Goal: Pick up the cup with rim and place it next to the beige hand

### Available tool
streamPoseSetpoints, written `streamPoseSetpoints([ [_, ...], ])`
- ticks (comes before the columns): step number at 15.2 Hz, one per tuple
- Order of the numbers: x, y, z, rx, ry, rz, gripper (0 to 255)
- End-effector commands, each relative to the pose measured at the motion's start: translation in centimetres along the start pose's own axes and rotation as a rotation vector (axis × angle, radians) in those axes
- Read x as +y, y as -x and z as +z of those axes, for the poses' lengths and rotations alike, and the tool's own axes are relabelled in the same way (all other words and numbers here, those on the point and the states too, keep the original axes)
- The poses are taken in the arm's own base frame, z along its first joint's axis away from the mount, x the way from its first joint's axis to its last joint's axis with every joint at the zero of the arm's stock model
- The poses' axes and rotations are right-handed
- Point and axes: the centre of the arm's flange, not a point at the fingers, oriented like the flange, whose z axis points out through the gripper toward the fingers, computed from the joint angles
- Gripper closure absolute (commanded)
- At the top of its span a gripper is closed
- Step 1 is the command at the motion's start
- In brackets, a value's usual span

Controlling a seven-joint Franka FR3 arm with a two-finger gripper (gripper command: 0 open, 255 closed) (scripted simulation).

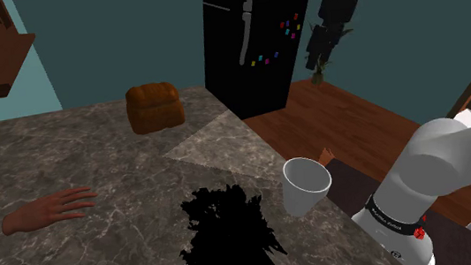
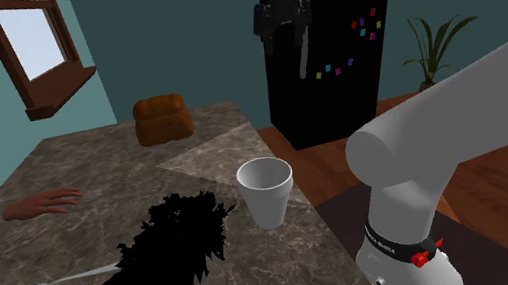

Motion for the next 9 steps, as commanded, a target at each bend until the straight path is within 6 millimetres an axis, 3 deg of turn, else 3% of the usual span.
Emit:
streamPoseSetpoints([
  [1,0.0,0.0,0.0,0.000,0.000,0.000,0],
  [9,-8.1,3.6,6.1,-0.013,0.024,-0.017,0],
])
